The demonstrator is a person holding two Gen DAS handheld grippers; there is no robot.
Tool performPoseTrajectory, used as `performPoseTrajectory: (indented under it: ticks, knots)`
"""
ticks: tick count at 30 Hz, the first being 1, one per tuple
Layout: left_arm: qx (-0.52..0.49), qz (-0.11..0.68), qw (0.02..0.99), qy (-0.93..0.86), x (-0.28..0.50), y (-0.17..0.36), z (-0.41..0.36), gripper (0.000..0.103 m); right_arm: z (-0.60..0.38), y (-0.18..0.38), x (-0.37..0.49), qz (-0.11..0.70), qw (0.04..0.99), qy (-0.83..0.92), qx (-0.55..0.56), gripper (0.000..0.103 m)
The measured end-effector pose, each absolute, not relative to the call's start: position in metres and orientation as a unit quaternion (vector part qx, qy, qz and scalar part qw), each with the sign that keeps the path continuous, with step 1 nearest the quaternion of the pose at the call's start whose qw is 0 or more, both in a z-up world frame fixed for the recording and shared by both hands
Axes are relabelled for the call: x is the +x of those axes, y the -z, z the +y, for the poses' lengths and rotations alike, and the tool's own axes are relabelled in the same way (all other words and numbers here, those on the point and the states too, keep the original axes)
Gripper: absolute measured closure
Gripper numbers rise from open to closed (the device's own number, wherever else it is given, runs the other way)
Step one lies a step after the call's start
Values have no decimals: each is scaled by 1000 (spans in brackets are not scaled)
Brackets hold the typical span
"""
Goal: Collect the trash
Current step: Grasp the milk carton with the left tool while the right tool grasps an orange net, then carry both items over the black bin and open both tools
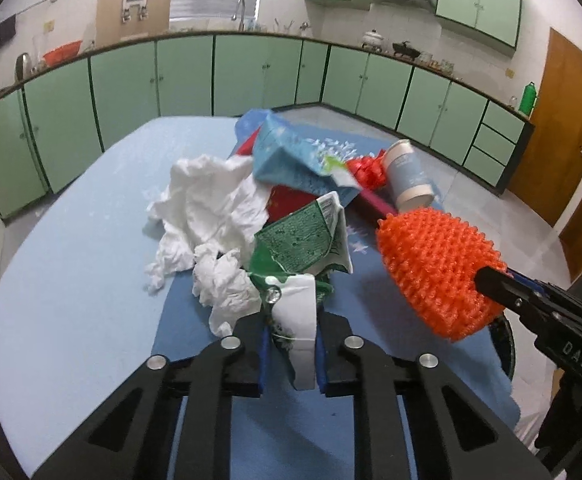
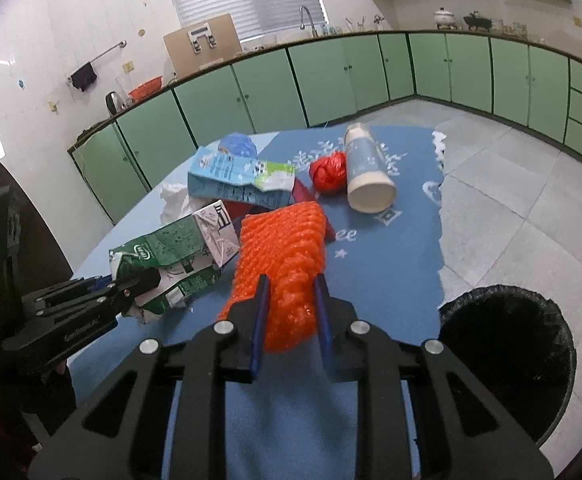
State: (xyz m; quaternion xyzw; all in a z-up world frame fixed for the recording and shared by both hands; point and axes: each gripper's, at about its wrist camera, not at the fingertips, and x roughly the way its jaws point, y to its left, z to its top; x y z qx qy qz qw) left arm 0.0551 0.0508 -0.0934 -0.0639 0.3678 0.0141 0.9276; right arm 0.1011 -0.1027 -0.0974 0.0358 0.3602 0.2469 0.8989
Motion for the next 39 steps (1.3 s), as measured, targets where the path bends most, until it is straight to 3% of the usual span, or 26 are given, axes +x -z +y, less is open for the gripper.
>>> performPoseTrajectory:
  ticks: [9,22,35,39]
  knots:
    - [0,305,952,21,38,69,10,86,-132,81,94,335,915,-222,45,82]
    - [-1,330,936,118,77,80,-65,86,-233,89,82,338,933,-102,68,82]
    - [14,380,905,191,115,115,-168,86,-323,145,87,378,921,6,100,82]
    - [22,401,894,201,129,130,-191,84,-340,160,92,390,915,29,104,77]
